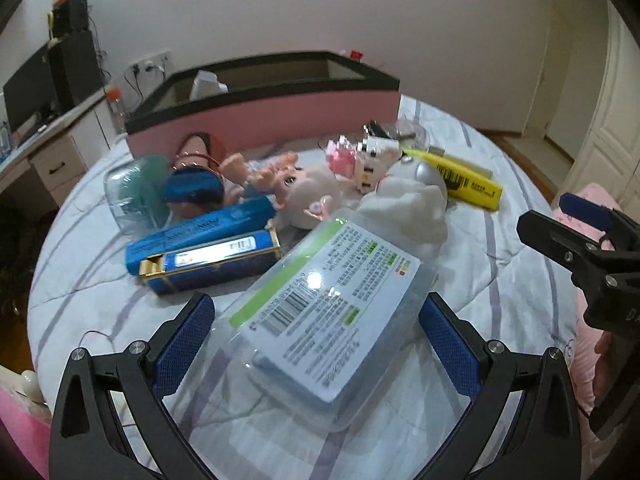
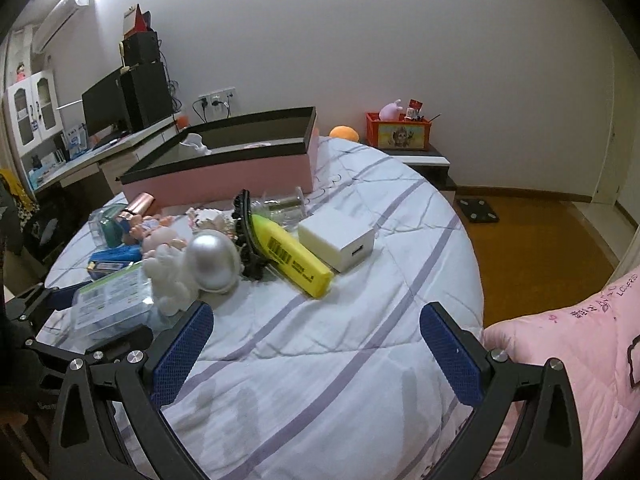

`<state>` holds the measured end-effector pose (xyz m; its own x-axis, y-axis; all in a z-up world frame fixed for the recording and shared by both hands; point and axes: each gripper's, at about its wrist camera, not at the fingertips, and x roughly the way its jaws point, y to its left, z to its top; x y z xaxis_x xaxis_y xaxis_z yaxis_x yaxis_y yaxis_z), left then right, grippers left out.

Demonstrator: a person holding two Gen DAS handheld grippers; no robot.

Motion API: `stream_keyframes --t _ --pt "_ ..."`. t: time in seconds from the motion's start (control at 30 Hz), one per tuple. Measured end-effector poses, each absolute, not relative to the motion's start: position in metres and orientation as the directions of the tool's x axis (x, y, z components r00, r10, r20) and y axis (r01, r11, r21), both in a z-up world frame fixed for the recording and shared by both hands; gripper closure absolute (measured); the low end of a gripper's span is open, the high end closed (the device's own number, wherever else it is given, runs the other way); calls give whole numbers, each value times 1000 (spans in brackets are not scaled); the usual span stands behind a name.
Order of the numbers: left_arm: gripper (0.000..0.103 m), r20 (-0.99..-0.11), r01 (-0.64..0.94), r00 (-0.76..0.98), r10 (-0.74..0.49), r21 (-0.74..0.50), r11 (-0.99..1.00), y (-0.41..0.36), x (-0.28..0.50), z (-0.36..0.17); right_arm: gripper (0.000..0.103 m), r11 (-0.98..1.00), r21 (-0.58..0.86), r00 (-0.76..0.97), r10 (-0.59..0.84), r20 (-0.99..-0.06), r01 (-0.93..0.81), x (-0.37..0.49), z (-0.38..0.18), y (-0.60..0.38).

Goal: Organize rigid objects
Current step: 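Grasp the clear plastic box with the left gripper while the right gripper grasps the white astronaut figure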

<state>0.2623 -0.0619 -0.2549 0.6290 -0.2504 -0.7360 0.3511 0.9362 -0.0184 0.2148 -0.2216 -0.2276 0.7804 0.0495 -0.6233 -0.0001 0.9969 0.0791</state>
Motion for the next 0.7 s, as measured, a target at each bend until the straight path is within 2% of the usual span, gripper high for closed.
stream_keyframes --t 0.03,0.07,0.27,0.4,0.53,0.7 --pt "11 -733 359 628 -259 -22 933 -61 262 -254 0 997 77 776 49 -629 -1 217 -229 -222" --pt "15 -728 377 626 -278 -30 926 -62 262 -254 0 997 76 772 49 -634 -1 219 -230 -222" --pt "23 -711 389 639 -294 -31 921 -58 246 -247 0 997 76 760 54 -647 -7 230 -232 -219" --pt "33 -689 375 667 -283 -19 927 -47 236 -235 0 996 76 758 82 -647 -43 234 -228 -203" --pt "33 -708 366 655 -262 -6 931 -35 234 -234 0 995 74 754 95 -650 -62 239 -227 -185" --pt "33 -711 383 628 -315 -71 921 -31 234 -242 0 994 84 740 108 -664 -70 242 -230 -175"
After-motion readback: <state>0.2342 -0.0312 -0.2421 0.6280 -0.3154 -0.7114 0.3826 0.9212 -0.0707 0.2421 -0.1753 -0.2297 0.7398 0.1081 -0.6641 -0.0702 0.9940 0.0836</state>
